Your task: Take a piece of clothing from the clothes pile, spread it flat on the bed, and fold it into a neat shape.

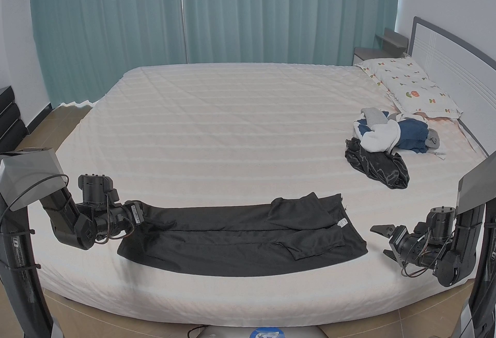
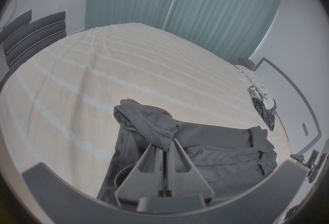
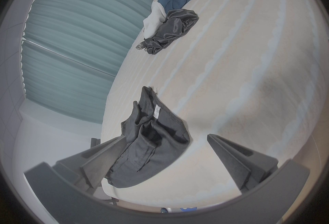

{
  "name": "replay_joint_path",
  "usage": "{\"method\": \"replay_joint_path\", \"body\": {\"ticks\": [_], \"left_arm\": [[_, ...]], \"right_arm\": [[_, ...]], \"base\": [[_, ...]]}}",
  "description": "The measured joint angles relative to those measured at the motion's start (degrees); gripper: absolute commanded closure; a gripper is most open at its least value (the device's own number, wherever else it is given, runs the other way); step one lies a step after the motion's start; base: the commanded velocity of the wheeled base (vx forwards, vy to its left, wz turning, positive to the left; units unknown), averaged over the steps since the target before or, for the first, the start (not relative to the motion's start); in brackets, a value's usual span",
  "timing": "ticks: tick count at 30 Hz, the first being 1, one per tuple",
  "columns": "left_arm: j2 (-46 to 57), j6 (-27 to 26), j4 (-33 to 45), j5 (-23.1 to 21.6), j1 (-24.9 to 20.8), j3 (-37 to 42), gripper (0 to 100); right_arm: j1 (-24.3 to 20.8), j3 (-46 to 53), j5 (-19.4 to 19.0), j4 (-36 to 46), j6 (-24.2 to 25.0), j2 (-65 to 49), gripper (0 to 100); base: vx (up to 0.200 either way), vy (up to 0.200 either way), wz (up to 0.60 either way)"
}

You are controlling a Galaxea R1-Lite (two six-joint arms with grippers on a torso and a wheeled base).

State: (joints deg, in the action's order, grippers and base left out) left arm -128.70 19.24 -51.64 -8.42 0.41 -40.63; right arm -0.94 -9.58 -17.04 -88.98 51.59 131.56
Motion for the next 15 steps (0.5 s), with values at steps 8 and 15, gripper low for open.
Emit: {"method": "replay_joint_path", "body": {"ticks": [8, 15], "left_arm": [[0.06, 2.55, 0.62, 2.13, -1.32, -2.23, 100], [0.33, 3.61, 1.26, 4.77, -4.32, -2.58, 100]], "right_arm": [[0.0, 0.02, 0.0, 0.0, 0.06, -0.06, 0], [0.04, -0.01, 0.0, 0.0, 0.09, -0.15, 0]], "base": [[0.0, -0.075, 0.0], [0.0, -0.2, 0.0]]}}
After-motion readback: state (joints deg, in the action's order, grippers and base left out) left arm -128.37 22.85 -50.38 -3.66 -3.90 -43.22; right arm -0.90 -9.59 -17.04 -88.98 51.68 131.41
